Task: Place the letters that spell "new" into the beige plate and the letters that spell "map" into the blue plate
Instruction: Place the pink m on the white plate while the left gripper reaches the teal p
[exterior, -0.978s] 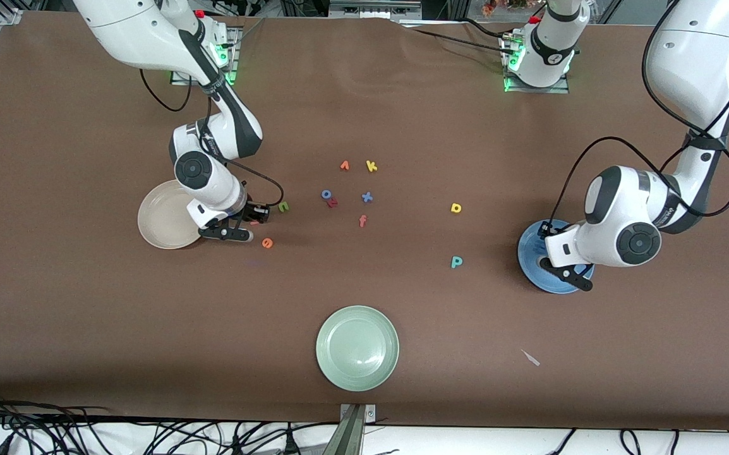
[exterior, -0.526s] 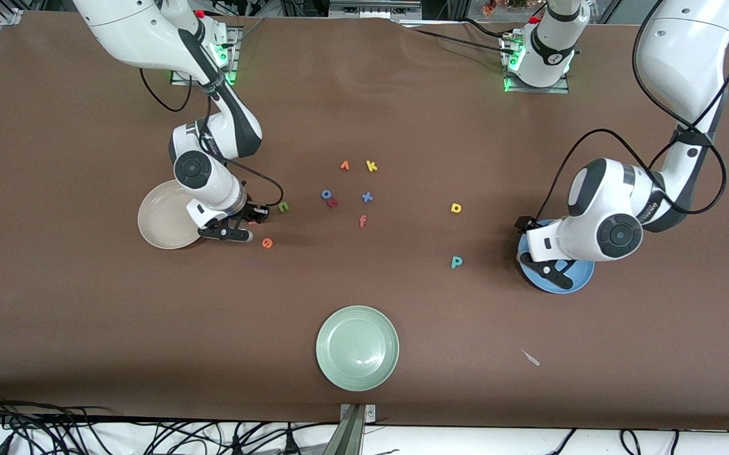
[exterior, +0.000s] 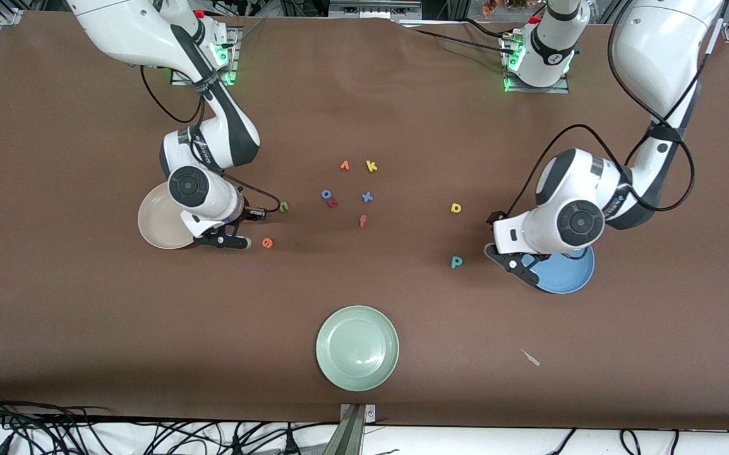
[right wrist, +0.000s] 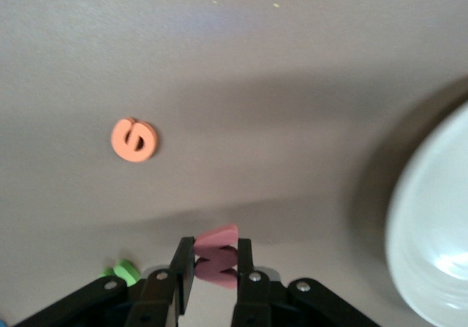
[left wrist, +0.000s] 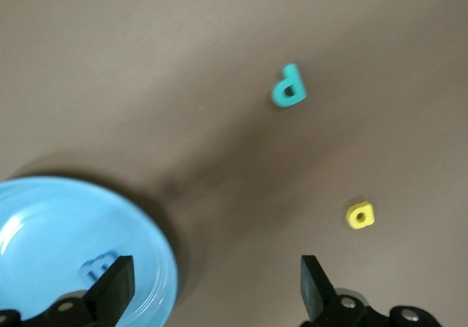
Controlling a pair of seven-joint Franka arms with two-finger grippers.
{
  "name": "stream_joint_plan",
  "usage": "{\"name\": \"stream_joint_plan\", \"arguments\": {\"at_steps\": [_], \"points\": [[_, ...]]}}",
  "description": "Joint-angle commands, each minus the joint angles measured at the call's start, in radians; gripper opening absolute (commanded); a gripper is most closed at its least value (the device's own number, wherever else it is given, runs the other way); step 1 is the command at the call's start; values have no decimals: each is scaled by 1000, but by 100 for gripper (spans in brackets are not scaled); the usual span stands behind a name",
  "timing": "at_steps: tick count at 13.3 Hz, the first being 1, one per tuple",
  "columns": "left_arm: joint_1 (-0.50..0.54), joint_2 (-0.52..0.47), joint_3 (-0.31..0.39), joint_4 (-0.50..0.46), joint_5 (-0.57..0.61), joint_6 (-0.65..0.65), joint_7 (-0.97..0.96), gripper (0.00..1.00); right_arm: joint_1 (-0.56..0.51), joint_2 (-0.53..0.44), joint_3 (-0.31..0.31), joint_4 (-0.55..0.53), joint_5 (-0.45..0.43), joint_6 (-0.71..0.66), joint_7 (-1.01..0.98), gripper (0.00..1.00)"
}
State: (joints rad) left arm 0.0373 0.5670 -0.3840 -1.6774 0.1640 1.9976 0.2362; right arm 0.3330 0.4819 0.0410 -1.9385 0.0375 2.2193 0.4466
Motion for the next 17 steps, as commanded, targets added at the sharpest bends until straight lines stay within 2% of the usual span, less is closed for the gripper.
{"name": "stream_joint_plan", "arguments": {"at_steps": [1,3,6,8,11,12,13,15,17], "points": [[-34,34,4,18,17,94,-79,100,-5,-25,-39,9,-2,-88,-106,19],[-69,69,4,18,23,151,-171,100,-5,-37,-84,9,-2,-139,-195,26],[-114,125,14,15,37,246,-337,100,-5,-34,-144,7,-1,-168,-296,26],[-115,158,14,16,92,314,-362,100,-5,-28,-180,3,-1,-170,-363,26],[-117,171,13,7,104,332,-420,100,-35,-23,-197,1,5,-181,-456,26],[-117,171,13,7,104,332,-440,100,-61,-22,-197,1,5,-182,-486,41],[-122,180,14,8,104,334,-460,100,-72,-14,-196,4,16,-179,-499,99],[-135,188,16,11,109,336,-509,100,-71,-16,-191,10,25,-181,-487,100],[-142,189,17,11,158,336,-563,100,-60,-17,-185,33,100,-184,-483,100]]}}
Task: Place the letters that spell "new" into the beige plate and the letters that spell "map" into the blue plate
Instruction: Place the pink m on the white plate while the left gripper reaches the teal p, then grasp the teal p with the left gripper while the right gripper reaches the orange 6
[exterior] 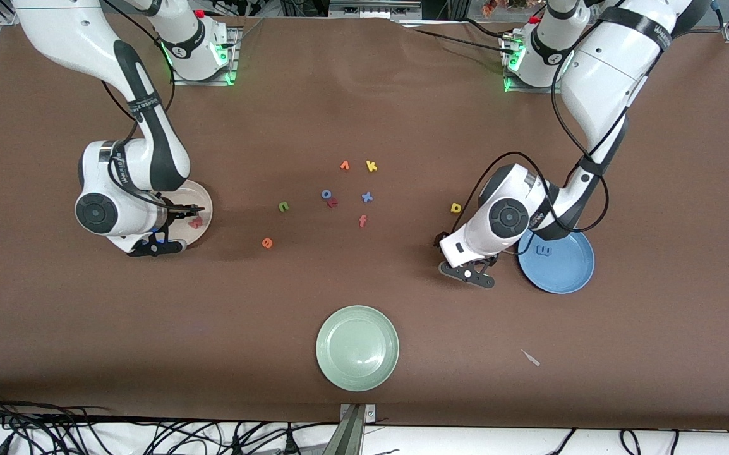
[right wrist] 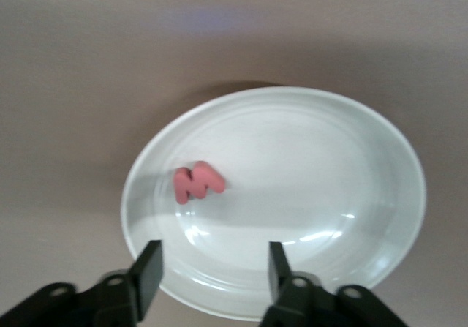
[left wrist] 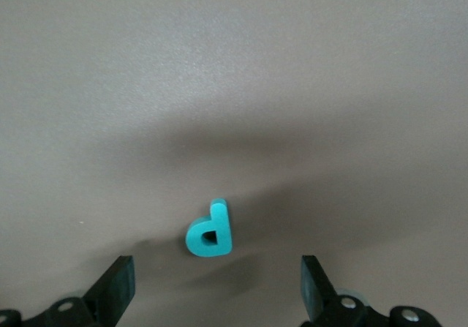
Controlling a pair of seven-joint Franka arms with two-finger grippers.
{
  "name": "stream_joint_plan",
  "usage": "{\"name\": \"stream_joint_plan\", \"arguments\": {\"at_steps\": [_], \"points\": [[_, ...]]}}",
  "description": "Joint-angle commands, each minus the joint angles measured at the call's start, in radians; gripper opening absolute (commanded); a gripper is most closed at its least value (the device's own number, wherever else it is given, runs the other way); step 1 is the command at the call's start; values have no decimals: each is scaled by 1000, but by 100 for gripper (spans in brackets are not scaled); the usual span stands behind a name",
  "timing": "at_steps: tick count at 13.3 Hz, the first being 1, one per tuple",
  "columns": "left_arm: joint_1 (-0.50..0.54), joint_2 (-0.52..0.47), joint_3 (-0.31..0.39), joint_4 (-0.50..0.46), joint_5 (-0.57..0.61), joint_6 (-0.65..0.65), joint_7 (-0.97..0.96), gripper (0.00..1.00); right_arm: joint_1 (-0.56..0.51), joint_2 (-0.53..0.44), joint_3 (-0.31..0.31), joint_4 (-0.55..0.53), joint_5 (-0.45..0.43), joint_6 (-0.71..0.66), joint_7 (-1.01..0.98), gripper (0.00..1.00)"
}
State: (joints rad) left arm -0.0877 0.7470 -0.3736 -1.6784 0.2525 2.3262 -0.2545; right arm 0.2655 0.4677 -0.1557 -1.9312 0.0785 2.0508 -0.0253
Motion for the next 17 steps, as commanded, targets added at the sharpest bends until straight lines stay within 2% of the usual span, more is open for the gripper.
{"name": "stream_joint_plan", "arguments": {"at_steps": [1,3,5,7,10,14,16,17], "points": [[-18,14,7,14,106,7,-87,100,9,-3,13,31,82,-12,8,100],[-14,18,5,16,175,9,-89,100,33,-3,27,38,90,20,86,100],[-10,40,5,20,172,9,-88,100,84,2,28,53,92,57,175,100],[-10,46,7,14,179,100,-85,100,133,11,28,61,92,98,295,100],[-3,49,5,11,165,119,-89,100,187,37,28,83,112,162,421,100],[-1,48,5,6,165,117,-86,100,221,87,28,86,193,265,438,100],[8,43,5,3,171,114,-74,96,230,112,28,87,196,301,439,100],[29,42,5,-4,172,113,-74,91,238,124,28,99,198,321,441,100]]}}
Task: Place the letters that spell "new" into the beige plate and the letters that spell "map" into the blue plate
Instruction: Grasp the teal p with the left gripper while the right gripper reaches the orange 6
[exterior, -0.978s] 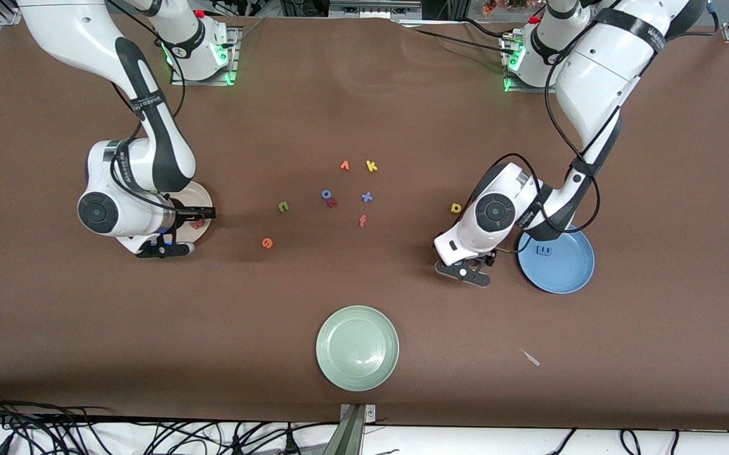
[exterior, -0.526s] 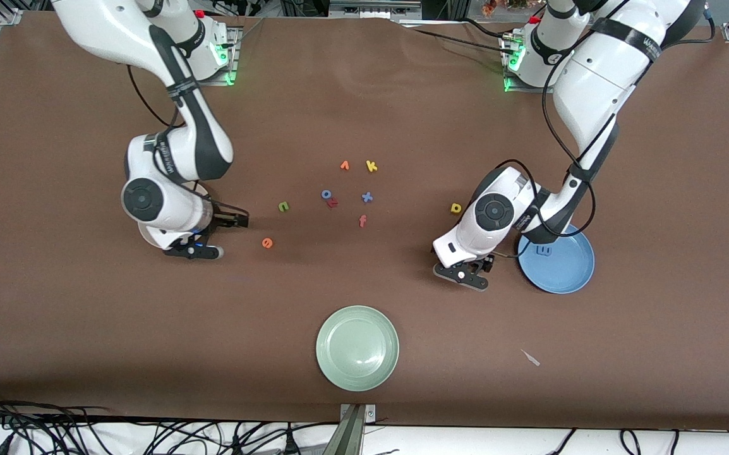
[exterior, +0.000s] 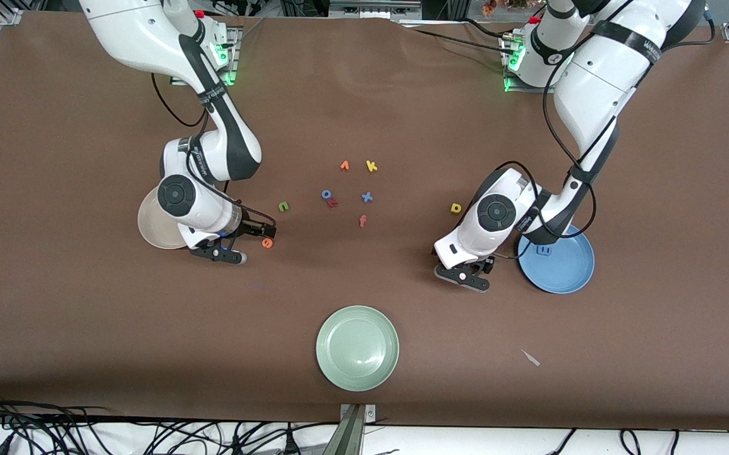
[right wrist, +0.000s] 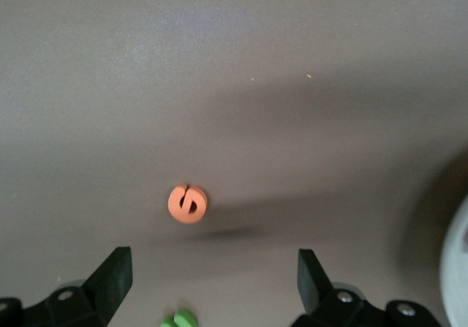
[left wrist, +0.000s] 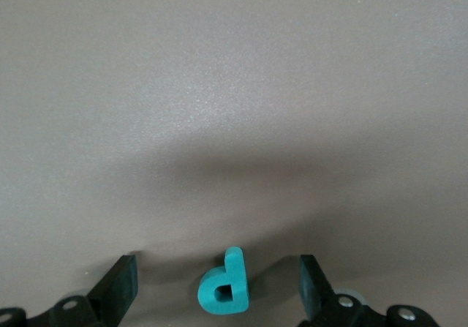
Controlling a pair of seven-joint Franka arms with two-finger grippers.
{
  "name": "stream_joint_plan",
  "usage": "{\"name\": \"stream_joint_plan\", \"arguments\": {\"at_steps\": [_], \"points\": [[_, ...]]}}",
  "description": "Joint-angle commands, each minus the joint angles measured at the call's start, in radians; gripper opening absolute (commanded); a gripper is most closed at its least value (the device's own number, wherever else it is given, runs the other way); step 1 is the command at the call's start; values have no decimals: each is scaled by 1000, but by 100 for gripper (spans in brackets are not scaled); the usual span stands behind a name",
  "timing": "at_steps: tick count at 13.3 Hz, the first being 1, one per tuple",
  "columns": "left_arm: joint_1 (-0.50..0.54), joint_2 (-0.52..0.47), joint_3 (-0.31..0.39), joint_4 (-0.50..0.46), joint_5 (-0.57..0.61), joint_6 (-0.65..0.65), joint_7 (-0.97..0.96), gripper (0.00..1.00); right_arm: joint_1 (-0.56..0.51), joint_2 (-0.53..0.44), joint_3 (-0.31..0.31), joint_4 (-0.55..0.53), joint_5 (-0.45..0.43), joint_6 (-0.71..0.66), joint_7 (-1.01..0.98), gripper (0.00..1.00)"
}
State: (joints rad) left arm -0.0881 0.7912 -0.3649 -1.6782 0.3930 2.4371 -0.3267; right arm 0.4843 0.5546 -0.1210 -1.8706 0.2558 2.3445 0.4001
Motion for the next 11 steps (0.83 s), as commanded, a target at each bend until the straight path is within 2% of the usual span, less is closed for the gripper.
{"name": "stream_joint_plan", "arguments": {"at_steps": [1,2,3,4,6,7,11], "points": [[37,-4,-6,-15,32,2,0,81,20,54,-6,54,20,30,25,100],[36,-4,-8,-17,30,0,-3,67,23,65,-6,68,19,30,40,100],[36,-4,-8,-17,30,0,-8,63,31,79,-6,86,19,30,46,100],[36,-7,-8,-17,27,0,-9,53,34,97,-6,105,19,30,52,100],[36,-9,-11,-17,24,-3,-12,26,34,107,-6,120,19,30,54,100],[36,-9,-12,-17,24,-21,-12,18,36,110,-6,120,19,30,54,100],[36,-17,-16,-9,18,-36,-12,17,36,122,-6,117,19,30,51,99]]}}
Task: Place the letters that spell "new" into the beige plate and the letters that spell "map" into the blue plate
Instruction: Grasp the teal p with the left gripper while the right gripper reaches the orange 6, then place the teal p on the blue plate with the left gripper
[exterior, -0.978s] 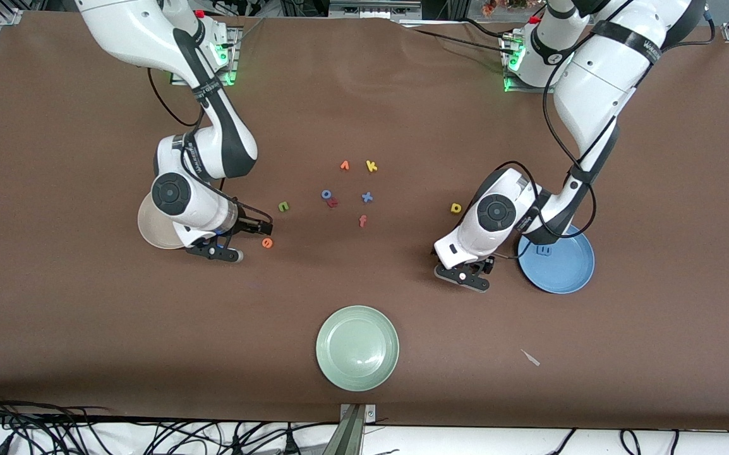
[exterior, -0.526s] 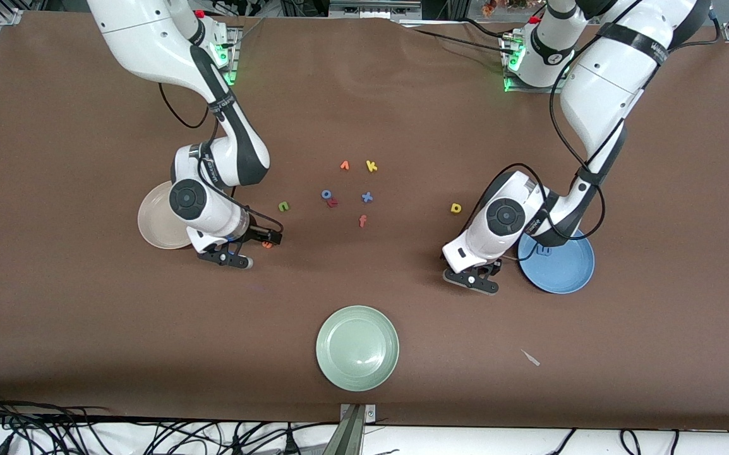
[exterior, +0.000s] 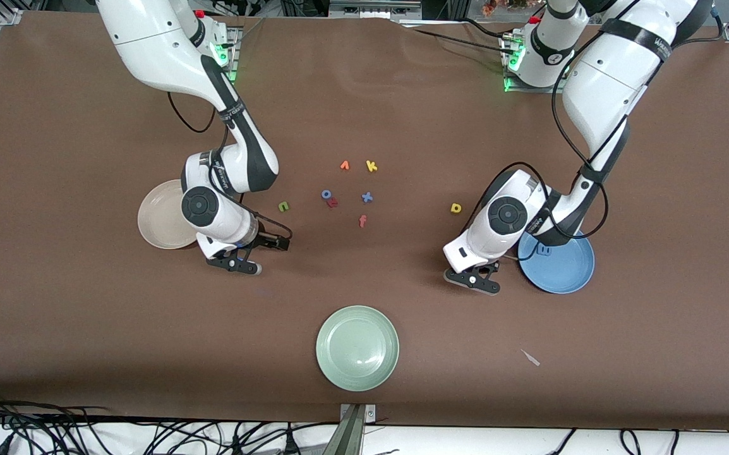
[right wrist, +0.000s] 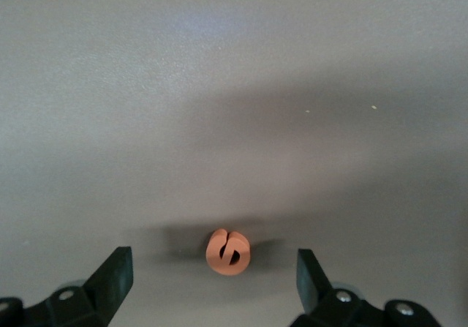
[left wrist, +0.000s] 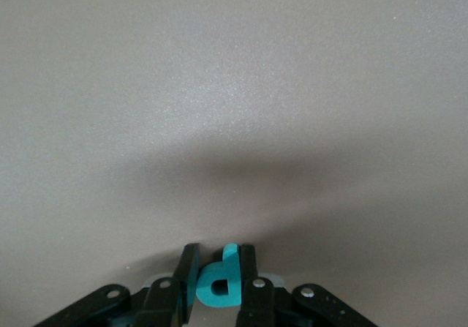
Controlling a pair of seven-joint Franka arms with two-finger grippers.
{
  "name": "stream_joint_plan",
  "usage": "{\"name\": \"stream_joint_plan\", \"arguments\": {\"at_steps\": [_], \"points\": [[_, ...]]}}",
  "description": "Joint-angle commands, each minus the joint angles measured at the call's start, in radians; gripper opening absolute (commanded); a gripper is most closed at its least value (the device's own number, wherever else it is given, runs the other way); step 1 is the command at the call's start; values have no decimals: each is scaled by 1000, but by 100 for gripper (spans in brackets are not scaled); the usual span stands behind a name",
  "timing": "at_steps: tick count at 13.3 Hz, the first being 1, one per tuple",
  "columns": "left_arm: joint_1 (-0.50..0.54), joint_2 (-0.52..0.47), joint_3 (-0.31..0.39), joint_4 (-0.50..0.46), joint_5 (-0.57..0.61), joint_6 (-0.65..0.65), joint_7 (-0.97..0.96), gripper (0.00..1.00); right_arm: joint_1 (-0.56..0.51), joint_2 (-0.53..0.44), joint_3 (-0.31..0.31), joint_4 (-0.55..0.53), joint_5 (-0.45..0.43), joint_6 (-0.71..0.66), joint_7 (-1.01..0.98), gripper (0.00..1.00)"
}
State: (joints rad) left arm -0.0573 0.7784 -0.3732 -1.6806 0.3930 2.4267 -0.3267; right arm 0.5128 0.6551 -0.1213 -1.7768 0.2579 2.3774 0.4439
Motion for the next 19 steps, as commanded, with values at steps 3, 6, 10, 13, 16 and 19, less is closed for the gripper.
{"name": "stream_joint_plan", "arguments": {"at_steps": [3,6,10,13,16,19], "points": [[2,-4,-7,-1,18,-28,-12,17,7,26,-6,22,17,-3,6,82],[-6,-5,-9,-4,17,-29,-15,17,7,26,-6,22,17,-3,4,67],[5,-31,-33,7,17,-130,-12,9,7,27,-6,22,17,-3,6,55],[10,-74,-35,10,17,-168,-5,9,7,34,-6,22,17,-3,-2,54],[57,-128,-35,13,23,-299,26,12,7,34,-6,22,17,-1,-2,54],[131,-162,-35,4,18,-403,219,17,6,35,-6,22,17,-3,-2,42]]}}
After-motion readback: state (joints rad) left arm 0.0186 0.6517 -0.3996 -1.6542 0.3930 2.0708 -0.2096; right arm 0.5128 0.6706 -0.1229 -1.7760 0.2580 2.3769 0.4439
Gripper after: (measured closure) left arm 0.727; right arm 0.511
